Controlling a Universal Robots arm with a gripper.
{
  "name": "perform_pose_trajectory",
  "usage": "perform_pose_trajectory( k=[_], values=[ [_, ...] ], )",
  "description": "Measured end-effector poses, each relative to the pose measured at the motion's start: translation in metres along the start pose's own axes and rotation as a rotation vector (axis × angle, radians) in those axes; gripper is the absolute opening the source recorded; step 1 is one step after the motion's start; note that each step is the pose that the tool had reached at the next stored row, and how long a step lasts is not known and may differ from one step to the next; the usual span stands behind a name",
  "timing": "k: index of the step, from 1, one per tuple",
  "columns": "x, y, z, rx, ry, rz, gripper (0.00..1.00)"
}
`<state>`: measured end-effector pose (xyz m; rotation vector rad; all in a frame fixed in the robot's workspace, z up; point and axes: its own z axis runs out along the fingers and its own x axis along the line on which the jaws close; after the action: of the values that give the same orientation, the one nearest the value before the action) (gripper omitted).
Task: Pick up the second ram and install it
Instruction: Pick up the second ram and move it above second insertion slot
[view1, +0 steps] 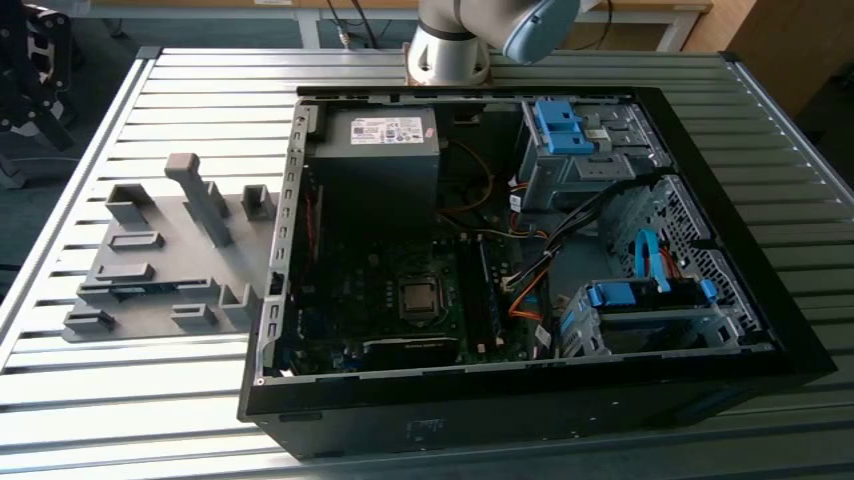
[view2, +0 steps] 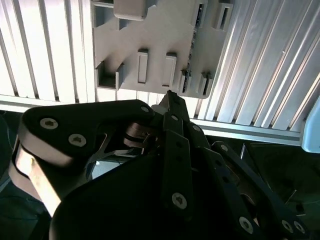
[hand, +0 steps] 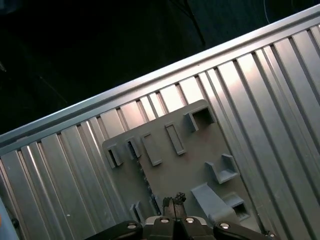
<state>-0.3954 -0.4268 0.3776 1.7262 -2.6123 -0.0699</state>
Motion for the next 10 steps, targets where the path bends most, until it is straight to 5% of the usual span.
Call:
perform_pose_trajectory(
  k=[5,10],
  values=[
    [0.0041,0.0022,0.0006,0.0004,0.0003,-0.012,0.11],
    [0.0046,0.0021,0.0017,-0.0007,0.0032,-0.077,0.11]
  ],
)
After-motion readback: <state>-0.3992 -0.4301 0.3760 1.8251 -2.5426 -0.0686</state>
